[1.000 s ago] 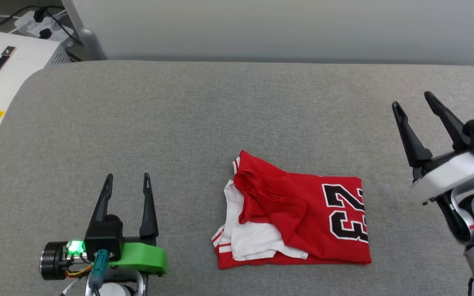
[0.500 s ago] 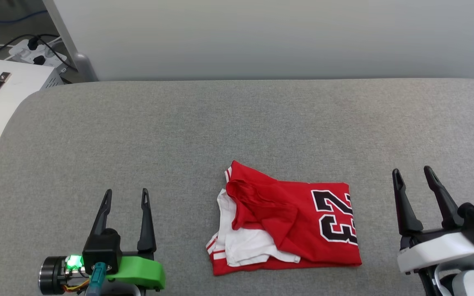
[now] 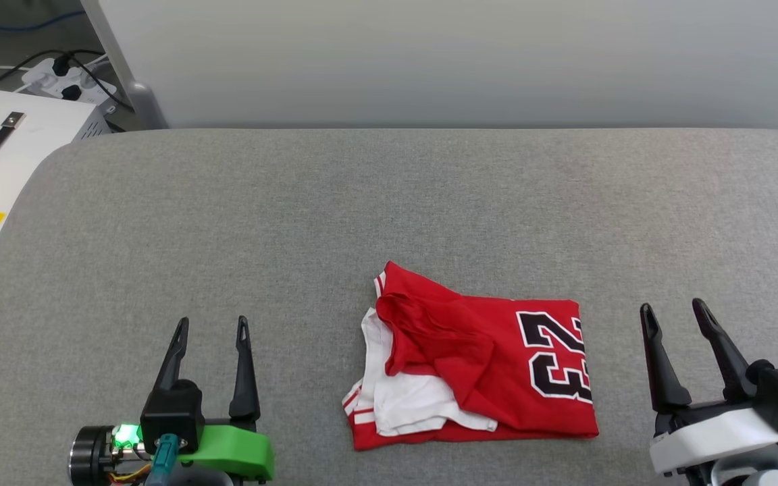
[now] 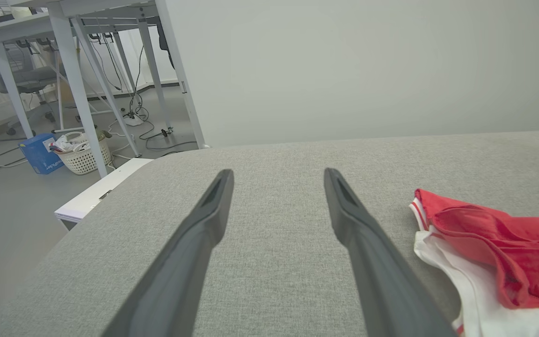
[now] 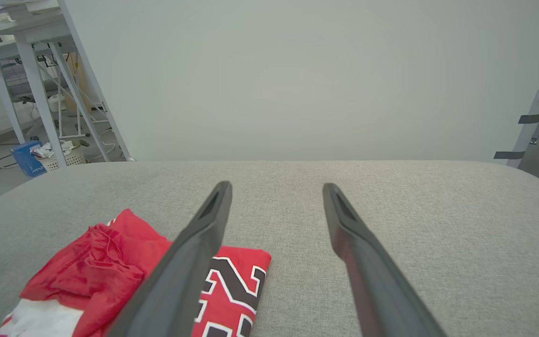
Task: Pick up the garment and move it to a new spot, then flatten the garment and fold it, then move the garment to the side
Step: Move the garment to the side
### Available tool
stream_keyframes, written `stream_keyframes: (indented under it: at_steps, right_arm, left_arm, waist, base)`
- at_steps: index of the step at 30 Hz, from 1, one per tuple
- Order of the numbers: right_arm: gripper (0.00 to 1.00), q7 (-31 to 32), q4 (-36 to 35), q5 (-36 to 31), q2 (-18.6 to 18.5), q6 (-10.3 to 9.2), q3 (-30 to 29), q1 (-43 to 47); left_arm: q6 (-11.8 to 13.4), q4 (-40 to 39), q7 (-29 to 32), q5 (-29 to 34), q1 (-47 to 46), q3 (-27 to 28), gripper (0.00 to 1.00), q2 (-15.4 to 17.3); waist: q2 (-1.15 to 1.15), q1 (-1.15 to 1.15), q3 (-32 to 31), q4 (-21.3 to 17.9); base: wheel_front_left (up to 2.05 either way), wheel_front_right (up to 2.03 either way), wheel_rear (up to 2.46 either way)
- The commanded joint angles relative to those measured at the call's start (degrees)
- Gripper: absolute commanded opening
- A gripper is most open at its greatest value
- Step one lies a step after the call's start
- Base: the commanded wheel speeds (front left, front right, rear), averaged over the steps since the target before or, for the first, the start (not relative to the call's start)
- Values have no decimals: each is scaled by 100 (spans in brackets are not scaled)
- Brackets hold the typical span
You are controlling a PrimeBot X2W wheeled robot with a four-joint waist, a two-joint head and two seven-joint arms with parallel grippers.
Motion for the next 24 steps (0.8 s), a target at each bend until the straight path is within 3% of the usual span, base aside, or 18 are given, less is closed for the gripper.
stream_keyframes:
  at_steps: [1, 6, 12, 20, 24]
  right_arm:
    - [100, -46, -79, -30, -78, -5, -5, -126]
    - [100, 134, -281, -52, -551, -5, 88, -799]
    - [100, 786, -330, 275, -1340, -5, 508, -1791]
    - [100, 2365, -123, 1103, -2049, -5, 1200, -2334]
    - [100, 2858, -23, 1568, -2263, -5, 1369, -2331]
  left_arm:
    - [-20, 11, -34, 6, 56, 4, 100, -19]
    - [-34, 24, -34, 12, -21, -6, 100, -39]
    - [-58, 34, -34, 21, -128, -28, 100, -66]
    - [-65, 53, -34, 18, -261, -18, 100, -103]
    - [-78, 48, -34, 32, -337, -25, 100, -116]
  waist:
    - [0, 0, 16, 6]
    - [0, 0, 110, 23]
    - [0, 0, 285, 72]
    - [0, 0, 473, 167]
    - [0, 0, 587, 235]
  base:
    - [0, 0, 0]
    - [0, 0, 0]
    - [0, 0, 0]
    - [0, 0, 0]
    - [0, 0, 0]
